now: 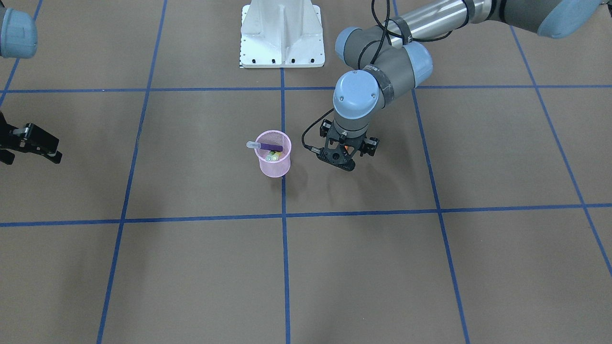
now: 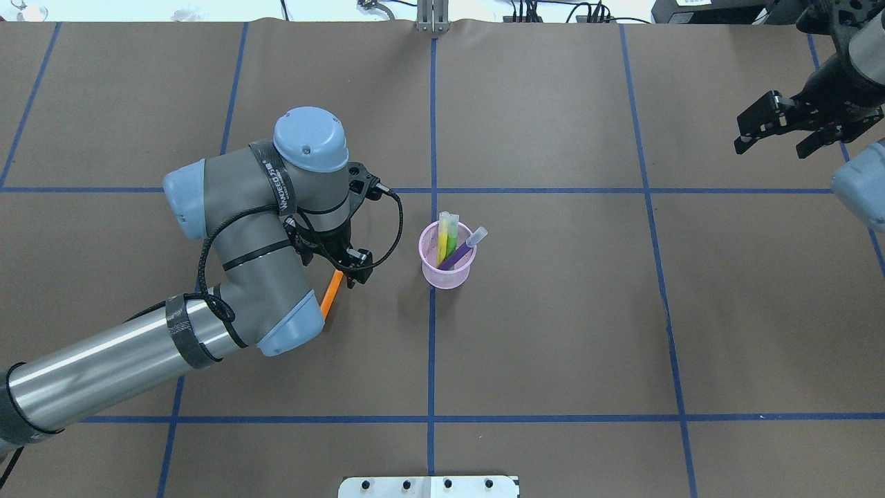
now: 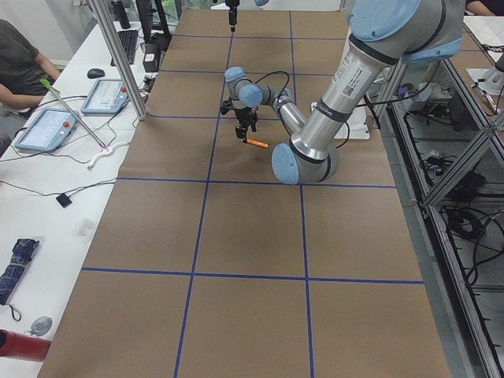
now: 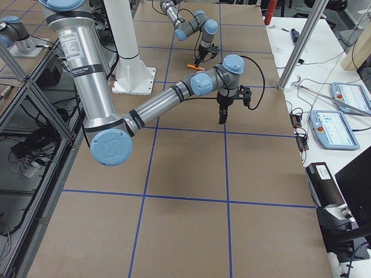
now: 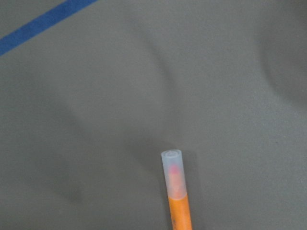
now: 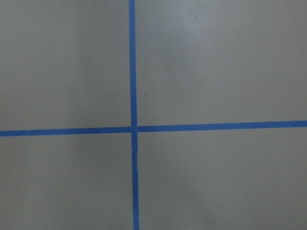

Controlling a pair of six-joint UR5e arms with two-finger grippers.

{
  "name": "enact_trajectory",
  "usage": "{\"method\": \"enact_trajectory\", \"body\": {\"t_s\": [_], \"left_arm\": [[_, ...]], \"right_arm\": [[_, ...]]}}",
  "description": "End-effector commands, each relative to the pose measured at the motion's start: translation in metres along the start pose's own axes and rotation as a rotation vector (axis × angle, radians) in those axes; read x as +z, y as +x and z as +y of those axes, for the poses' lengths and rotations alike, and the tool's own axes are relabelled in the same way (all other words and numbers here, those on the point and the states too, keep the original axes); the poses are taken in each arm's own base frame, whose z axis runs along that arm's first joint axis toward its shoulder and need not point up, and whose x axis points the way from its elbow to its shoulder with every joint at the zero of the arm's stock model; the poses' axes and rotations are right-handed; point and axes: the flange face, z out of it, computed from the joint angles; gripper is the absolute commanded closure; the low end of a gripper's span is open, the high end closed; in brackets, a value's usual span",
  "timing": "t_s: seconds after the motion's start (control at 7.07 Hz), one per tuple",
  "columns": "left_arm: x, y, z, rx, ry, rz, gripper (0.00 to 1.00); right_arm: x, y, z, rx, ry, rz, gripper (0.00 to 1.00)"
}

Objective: Collect pens into pen holder
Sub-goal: 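Grasp the orange marker with the left gripper while the right arm withdraws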

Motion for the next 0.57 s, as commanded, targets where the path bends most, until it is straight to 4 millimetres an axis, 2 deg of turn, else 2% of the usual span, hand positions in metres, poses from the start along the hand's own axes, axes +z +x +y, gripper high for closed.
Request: {"method": "enact_trajectory", "body": {"t_s": [0.0,0.42], "left_arm": [[0.0126,0.0077,-0.0032,0.003,-0.023,0.0,0.17],[0.0168,0.0052,-0.0035,-0.003,-0.031,-0.005,0.32]], "right_arm": [[0.0007,0.0058,0.0006,0.001,-0.003,0.001,0.0],[0.0001,0.0065,0.0003,0.003,-0.001,0.002,0.0]]}}
